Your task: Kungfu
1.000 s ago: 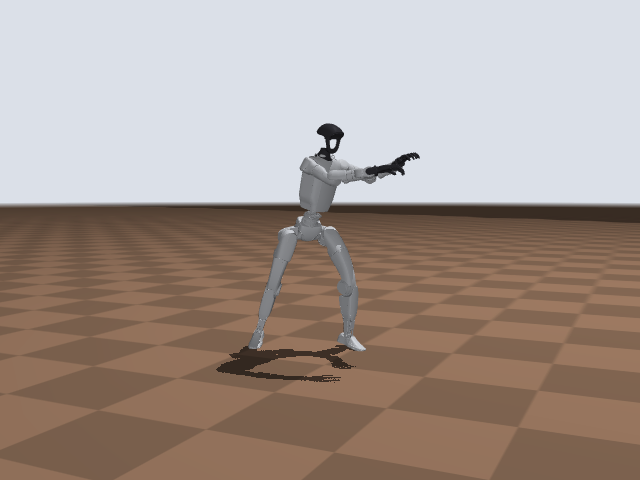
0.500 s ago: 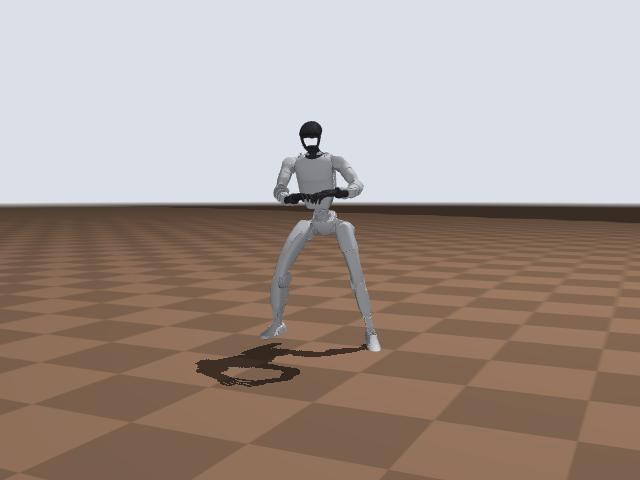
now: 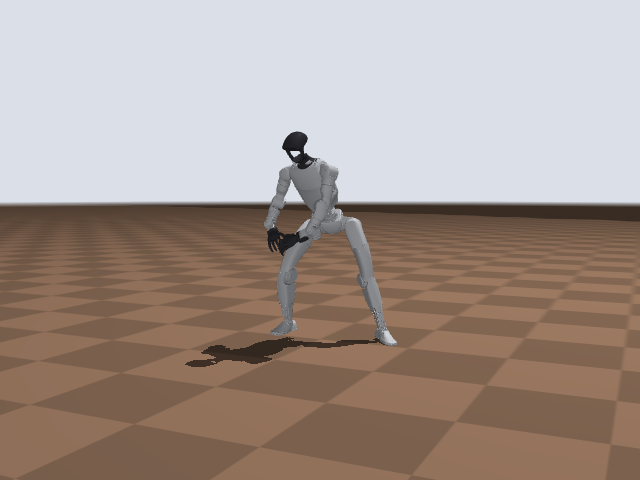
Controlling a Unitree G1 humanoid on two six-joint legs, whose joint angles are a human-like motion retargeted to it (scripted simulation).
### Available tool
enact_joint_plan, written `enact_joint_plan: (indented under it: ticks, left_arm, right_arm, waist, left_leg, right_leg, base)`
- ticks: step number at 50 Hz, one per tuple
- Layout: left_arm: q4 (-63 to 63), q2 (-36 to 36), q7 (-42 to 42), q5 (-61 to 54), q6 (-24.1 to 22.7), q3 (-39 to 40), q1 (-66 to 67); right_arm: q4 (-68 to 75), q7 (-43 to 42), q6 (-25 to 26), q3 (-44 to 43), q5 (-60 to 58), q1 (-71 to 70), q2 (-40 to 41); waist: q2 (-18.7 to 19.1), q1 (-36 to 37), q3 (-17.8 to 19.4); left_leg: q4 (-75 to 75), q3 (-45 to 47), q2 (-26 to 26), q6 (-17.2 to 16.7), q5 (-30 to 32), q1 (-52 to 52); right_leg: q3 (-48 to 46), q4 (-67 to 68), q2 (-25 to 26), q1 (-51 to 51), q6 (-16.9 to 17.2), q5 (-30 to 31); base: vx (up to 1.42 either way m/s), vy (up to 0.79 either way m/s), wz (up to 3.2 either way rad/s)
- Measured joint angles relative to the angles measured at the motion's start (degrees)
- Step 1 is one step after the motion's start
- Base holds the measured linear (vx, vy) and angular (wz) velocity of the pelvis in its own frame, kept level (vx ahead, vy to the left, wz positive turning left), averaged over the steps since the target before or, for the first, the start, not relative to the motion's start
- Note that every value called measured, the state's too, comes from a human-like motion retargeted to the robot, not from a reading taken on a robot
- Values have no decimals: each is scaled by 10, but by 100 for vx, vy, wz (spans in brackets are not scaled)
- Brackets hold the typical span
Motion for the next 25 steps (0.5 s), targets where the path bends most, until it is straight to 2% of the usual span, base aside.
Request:
enact_joint_plan:
  ticks: [2, 6, 8, 13, 16, 23, 25]
  left_arm:
    - [-12, 12, -2, -1, -6, -12, 12]
    - [-17, 13, -15, -1, -11, -17, 12]
    - [-31, 22, -32, -2, -19, -23, 19]
    - [-58, 31, -72, -43, -46, -10, 37]
    - [-80, 47, -114, -99, -63, 6, 50]
    - [-207, 132, -171, -253, -58, 37, 53]
    - [-248, 168, -171, -296, -54, 48, 49]
  right_arm:
    - [-14, 2, 8, -3, 4, 12, 7]
    - [-19, -7, 13, -14, 14, 33, 17]
    - [-23, -16, 22, -25, 22, 51, 31]
    - [-24, -25, 44, -50, 80, 100, 55]
    - [-48, 7, 42, -66, 141, 145, 57]
    - [-228, 95, 17, -126, 422, 324, -18]
    - [-277, 103, 24, -139, 518, 367, -38]
  waist:
    - [6, 21, 5]
    - [3, 13, -6]
    - [2, 31, 1]
    - [-20, 47, -9]
    - [-35, 64, -13]
    - [-60, 105, -8]
    - [-61, 125, -1]
  left_leg:
    - [1, 3, 16, 0, -1, -1]
    - [-5, 5, -6, 0, 2, -6]
    - [-2, 4, 10, 0, 4, -5]
    - [6, -8, 3, 0, 3, -3]
    - [15, -13, 7, 0, -1, -1]
    - [80, -56, 33, 0, -26, -30]
    - [132, -84, 61, 0, -43, -60]
  right_leg:
    - [-17, -32, 15, 22, 1, 14]
    - [1, -31, -5, 18, 13, 8]
    - [-13, -51, 6, 43, 13, 14]
    - [-10, -66, -8, 67, 24, 15]
    - [-18, -88, -12, 96, 29, 22]
    - [-55, -181, -20, 191, 49, 62]
    - [-75, -204, -5, 220, 49, 73]
  base:
    - [-7, 17, -60]
    - [-3, 6, 49]
    - [1, 2, -14]
    - [10, 1, 16]
    - [18, 2, 12]
    - [25, 15, 12]
    - [30, 20, -24]
